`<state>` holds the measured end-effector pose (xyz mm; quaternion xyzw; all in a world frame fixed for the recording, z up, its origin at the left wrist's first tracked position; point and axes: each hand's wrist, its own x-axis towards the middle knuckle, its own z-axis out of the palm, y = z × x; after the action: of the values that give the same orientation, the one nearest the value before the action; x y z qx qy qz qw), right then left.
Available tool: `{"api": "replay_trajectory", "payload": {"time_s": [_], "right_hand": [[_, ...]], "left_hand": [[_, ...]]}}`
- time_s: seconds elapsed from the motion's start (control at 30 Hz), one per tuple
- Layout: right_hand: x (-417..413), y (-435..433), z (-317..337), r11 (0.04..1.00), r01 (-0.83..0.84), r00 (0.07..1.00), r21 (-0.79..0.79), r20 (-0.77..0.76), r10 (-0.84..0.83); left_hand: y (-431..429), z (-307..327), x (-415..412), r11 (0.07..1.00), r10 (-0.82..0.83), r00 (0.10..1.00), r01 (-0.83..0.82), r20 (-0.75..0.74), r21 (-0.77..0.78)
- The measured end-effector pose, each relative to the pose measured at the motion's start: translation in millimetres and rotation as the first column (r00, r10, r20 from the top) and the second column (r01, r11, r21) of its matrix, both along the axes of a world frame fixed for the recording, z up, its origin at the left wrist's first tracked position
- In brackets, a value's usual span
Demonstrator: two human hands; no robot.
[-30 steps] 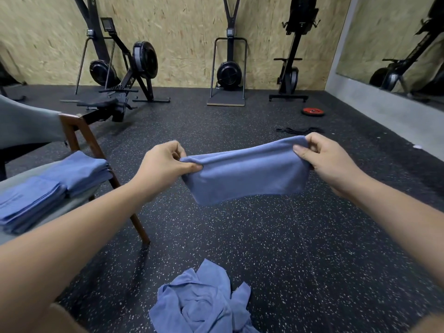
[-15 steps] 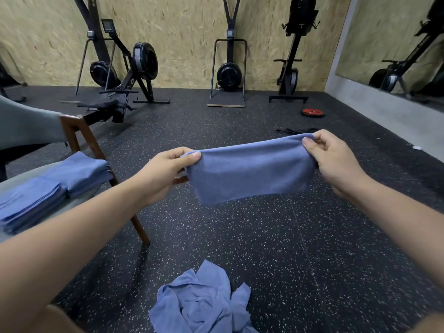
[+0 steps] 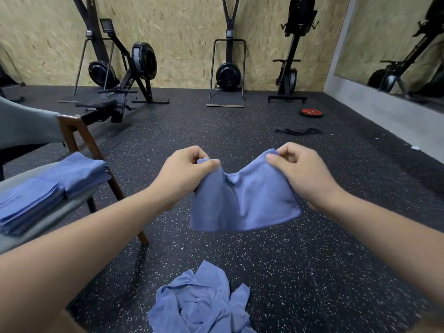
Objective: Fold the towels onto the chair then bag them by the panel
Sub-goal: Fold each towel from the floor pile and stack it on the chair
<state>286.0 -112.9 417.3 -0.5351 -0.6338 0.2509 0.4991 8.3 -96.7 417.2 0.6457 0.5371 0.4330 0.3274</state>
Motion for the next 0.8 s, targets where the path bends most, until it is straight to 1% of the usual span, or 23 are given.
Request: {"api": "replay_trajectory", "payload": {"time_s": [0.17, 0.27, 0.4, 0.5, 0.6, 0.63, 0.73, 0.8], "right_hand": [[-31.1, -13.3, -4.9, 0.997, -0.075, 0.996, -0.018, 0.052, 0.075], [-40.9, -16.0, -7.9, 0.995, -0.094, 0.993, -0.03, 0.07, 0.096], [-48.3, -20.6, -9.7, 0.987, -0.149, 0.989, -0.058, 0.015, 0.15], [-50.1, -22.6, -11.2, 0.986, -0.155, 0.985, -0.061, 0.066, 0.159], [-50.0, -28.3, -8.7, 0.977, -0.202, 0.977, -0.062, 0.055, 0.206], [-50.4, -30.3, -7.8, 0.971, -0.232, 0.97, -0.054, 0.066, 0.235], [-52.4, -33.2, -7.9, 0.959, -0.282, 0.942, -0.014, 0.187, 0.28], [-53.6, -34.5, -6.7, 0.952, -0.306, 0.931, -0.022, 0.2, 0.304]], "left_hand": [[-15.7, 1.6, 19.4, 0.992, -0.107, 0.994, 0.109, 0.036, -0.065], [-22.2, 0.9, 26.9, 0.985, -0.143, 0.987, 0.149, 0.071, -0.09], [-27.8, -1.7, 32.8, 0.981, -0.139, 0.984, 0.152, 0.113, -0.117], [-27.2, -1.5, 31.8, 0.981, -0.122, 0.981, 0.142, 0.153, -0.132], [-26.5, 0.8, 30.7, 0.986, -0.099, 0.983, 0.118, 0.157, -0.118], [-27.1, 2.1, 30.4, 0.988, -0.093, 0.985, 0.11, 0.147, -0.111], [-28.1, 6.3, 28.6, 0.986, -0.104, 0.98, 0.124, 0.167, -0.112], [-29.2, 10.2, 26.2, 0.979, -0.134, 0.975, 0.157, 0.175, -0.13]]}}
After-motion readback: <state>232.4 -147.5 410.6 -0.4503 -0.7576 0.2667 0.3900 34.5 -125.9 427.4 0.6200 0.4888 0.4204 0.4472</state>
